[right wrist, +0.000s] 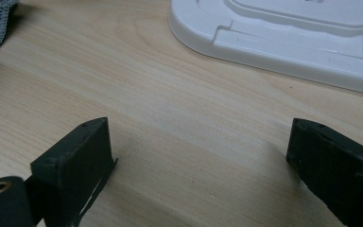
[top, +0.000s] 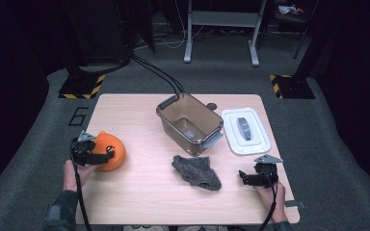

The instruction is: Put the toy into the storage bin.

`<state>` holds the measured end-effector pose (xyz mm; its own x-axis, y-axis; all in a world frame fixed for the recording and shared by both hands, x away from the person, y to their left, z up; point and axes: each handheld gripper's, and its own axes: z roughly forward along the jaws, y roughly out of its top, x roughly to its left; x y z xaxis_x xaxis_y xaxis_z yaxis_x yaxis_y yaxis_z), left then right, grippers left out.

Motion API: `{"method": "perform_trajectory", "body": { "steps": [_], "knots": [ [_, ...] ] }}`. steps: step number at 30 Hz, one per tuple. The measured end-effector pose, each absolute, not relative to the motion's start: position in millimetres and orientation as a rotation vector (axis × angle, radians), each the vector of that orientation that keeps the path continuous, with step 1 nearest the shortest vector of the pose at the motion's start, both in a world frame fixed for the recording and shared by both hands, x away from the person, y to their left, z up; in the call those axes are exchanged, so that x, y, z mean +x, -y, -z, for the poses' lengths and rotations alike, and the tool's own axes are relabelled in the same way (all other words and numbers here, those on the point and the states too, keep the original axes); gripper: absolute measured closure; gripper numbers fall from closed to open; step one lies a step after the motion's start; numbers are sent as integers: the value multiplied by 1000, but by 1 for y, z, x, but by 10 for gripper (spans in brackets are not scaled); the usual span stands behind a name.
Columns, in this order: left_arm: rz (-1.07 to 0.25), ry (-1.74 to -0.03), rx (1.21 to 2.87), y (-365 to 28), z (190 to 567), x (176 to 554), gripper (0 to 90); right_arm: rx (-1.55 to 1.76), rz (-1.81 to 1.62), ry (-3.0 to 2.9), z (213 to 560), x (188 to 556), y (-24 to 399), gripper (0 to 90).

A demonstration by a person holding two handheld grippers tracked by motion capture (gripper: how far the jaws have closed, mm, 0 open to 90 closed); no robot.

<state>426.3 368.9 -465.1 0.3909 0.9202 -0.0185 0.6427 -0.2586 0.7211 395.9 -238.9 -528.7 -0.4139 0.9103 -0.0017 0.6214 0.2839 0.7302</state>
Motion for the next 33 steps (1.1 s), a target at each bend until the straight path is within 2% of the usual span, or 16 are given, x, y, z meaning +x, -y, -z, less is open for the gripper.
{"method": "perform_trajectory", "body": {
  "steps": [6,11,14,18,24,33],
  "knots": [
    [-533,-1352,2045,-362,468,426,269,1375,-926,-2138,529,396,239,67],
    [-541,-1363,2051,-360,470,425,432,1376,-926,-2138,529,396,239,67],
    [-589,-1360,2051,-357,472,423,525,1367,-925,-2139,529,396,239,69],
    [-660,-1351,2048,-351,472,419,599,1368,-923,-2139,529,396,239,69],
    [-715,-1329,1974,-353,470,413,658,1379,-928,-2134,529,396,238,69],
    [-695,-1318,1955,-359,458,409,667,1379,-929,-2133,529,396,238,69]
  ]
}}
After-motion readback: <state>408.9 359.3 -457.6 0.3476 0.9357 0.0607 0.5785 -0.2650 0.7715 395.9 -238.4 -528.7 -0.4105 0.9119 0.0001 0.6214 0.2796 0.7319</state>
